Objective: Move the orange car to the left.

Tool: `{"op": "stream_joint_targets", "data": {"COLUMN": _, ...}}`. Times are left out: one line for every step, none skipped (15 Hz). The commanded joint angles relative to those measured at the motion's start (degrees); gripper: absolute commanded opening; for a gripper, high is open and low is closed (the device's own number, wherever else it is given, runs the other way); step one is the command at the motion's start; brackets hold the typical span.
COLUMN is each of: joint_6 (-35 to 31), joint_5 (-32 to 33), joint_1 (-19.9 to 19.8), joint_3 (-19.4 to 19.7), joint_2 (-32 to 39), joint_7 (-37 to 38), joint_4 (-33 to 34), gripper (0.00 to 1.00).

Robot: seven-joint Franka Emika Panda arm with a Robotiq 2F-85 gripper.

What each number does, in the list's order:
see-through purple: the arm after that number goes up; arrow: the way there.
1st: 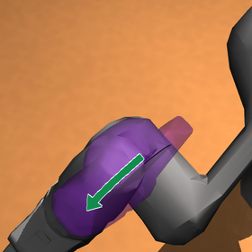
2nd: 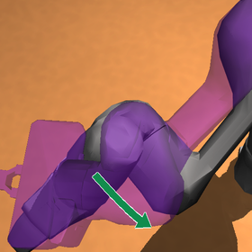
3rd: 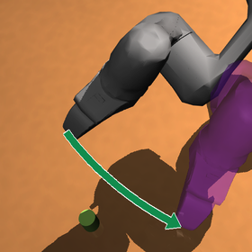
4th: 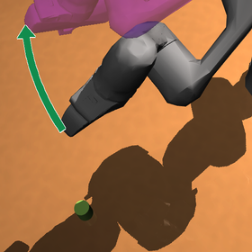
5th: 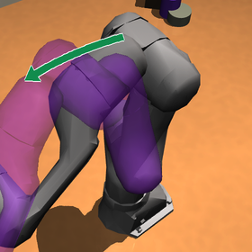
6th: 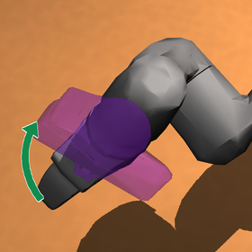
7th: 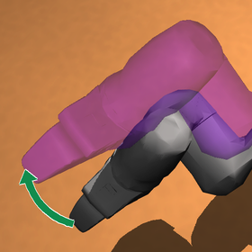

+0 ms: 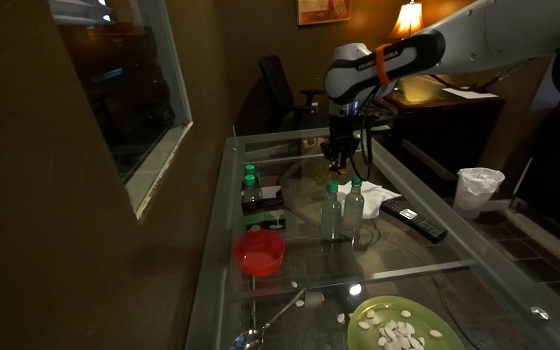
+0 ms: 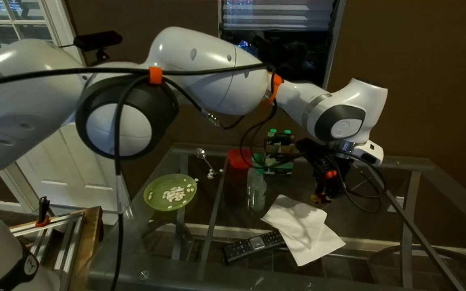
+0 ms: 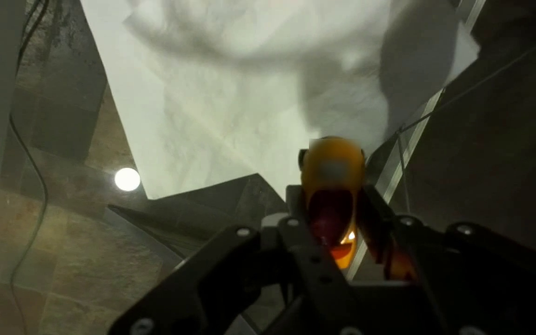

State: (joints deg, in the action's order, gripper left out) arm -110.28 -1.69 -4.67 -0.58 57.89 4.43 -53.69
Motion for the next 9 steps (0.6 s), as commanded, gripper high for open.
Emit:
{"op": "stream_joint_targets", "data": {"joint_6": 2.4, "joint_5": -0.7, "joint_1": -0.7, "joint_3": -1.4, "joint_2": -9.0, "joint_7": -2.8, "joint_4": -11.1, "gripper": 0.08}}
{"op": "stream_joint_targets", "data": {"joint_6": 2.6, "joint_5": -1.3, "joint_1": -0.3, "joint_3": -0.9, "joint_2": -10.7, "joint_7": -3.6, "joint_4": -13.2, "gripper": 0.08}}
{"op": "stream_joint_targets", "data": {"joint_6": 2.2, "joint_5": -1.2, "joint_1": -0.2, "joint_3": -0.9, "joint_2": -12.6, "joint_7": -4.1, "joint_4": -15.7, "gripper": 0.08}}
{"op": "stream_joint_targets", "data": {"joint_6": 2.2, "joint_5": -1.1, "joint_1": -0.1, "joint_3": -0.8, "joint_2": -14.5, "joint_7": -4.6, "joint_4": -18.0, "gripper": 0.08}}
{"op": "stream_joint_targets", "data": {"joint_6": 1.1, "joint_5": -0.9, "joint_1": 0.3, "joint_3": -0.7, "joint_2": -16.4, "joint_7": -4.9, "joint_4": -20.6, "gripper": 0.08}}
{"op": "stream_joint_targets", "data": {"joint_6": 0.5, "joint_5": -0.4, "joint_1": 0.7, "joint_3": -0.6, "joint_2": -18.3, "joint_7": -5.2, "joint_4": -22.8, "gripper": 0.08}}
{"op": "stream_joint_targets", "data": {"joint_6": -0.2, "joint_5": 0.2, "joint_1": 1.2, "joint_3": -0.5, "joint_2": -20.0, "joint_7": -6.1, "joint_4": -25.1, "gripper": 0.08}}
{"op": "stream_joint_targets", "data": {"joint_6": -1.0, "joint_5": 0.5, "joint_1": 1.6, "joint_3": -0.6, "joint_2": -21.8, "joint_7": -7.0, "joint_4": -27.4, "gripper": 0.08}}
{"op": "stream_joint_targets", "data": {"joint_6": -1.7, "joint_5": 1.2, "joint_1": 2.1, "joint_3": -0.6, "joint_2": -23.7, "joint_7": -8.1, "joint_4": -29.6, "gripper": 0.08}}
